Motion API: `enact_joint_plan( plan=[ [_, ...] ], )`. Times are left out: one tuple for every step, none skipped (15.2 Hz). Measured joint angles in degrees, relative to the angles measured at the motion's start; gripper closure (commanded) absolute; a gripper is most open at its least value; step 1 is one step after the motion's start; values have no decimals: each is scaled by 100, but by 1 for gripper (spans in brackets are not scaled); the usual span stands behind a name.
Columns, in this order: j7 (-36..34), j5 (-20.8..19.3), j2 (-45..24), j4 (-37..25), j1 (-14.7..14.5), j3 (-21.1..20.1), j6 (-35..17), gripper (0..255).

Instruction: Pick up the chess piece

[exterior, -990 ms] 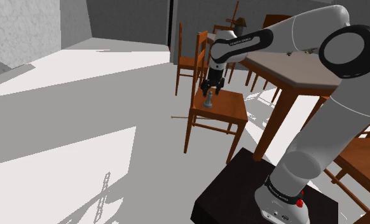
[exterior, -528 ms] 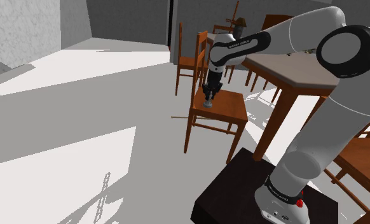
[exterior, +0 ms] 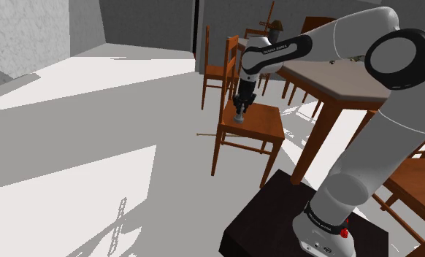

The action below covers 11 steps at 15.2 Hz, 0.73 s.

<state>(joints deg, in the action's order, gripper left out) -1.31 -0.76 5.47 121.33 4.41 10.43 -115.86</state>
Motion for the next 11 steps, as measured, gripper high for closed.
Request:
enact_joint_plan(
  plan=[
    [-7,-7,36,-21,-1,-3,57,255],
    [-10,-9,53,-83,-2,-5,135,255],
    [-18,-13,76,-143,-4,-9,217,255],
    [-19,-14,84,-206,-5,-11,288,255],
    [-28,-18,110,-239,-8,-15,347,255],
    [-20,-19,116,-310,-4,-12,424,255],
    [-22,-22,131,-364,-5,-13,493,255],
    [-19,-21,129,-449,-4,-12,576,255],
    [-9,-23,138,-514,0,-7,649,255],
    [-23,-25,158,-579,-6,-15,734,255],
    [-32,-28,184,-636,-9,-21,816,255]
  ],
)
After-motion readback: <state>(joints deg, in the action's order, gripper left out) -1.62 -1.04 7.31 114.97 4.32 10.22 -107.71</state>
